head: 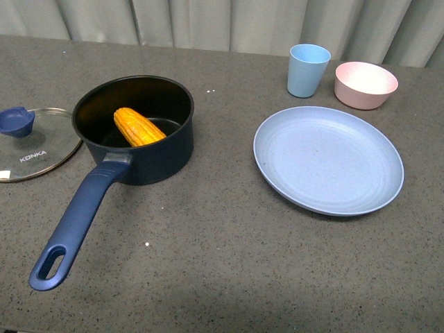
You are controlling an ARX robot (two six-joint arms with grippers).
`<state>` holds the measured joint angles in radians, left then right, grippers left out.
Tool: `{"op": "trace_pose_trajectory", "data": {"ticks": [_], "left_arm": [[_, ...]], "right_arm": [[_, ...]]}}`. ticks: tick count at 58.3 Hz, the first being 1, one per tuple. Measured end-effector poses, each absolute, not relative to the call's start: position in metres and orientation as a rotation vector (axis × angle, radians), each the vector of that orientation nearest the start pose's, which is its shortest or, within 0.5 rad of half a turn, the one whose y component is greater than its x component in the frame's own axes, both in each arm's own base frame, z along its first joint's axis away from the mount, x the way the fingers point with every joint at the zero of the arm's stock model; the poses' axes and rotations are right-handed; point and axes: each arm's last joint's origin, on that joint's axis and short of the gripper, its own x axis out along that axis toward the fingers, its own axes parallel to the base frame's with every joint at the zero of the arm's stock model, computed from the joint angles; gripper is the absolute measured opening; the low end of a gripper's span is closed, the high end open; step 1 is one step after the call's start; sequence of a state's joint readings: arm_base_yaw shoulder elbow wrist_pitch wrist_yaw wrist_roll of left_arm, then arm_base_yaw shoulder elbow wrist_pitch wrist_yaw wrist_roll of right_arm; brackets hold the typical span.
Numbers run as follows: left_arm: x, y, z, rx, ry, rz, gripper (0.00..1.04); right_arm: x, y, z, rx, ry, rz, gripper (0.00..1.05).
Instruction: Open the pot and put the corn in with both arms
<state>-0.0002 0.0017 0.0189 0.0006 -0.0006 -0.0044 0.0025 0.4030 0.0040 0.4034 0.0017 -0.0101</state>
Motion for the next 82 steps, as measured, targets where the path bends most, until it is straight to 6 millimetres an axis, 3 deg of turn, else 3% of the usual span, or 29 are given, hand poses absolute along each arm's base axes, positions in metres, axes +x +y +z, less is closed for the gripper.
{"op": "trace_pose_trajectory", "data": {"ticks": [51,82], "left_arm": [[0.097,0.000,0.170,-0.004,-0.018,0.000,0.98],[0.097,0.000,0.170,-0.004,-0.018,0.000,0.98]], "right_arm": [[0.098,0.000,0.165,-0.011,-0.003,0.002,0.01],[0.098,0.000,0.165,-0.010,-0.002,0.002,0.93]]}}
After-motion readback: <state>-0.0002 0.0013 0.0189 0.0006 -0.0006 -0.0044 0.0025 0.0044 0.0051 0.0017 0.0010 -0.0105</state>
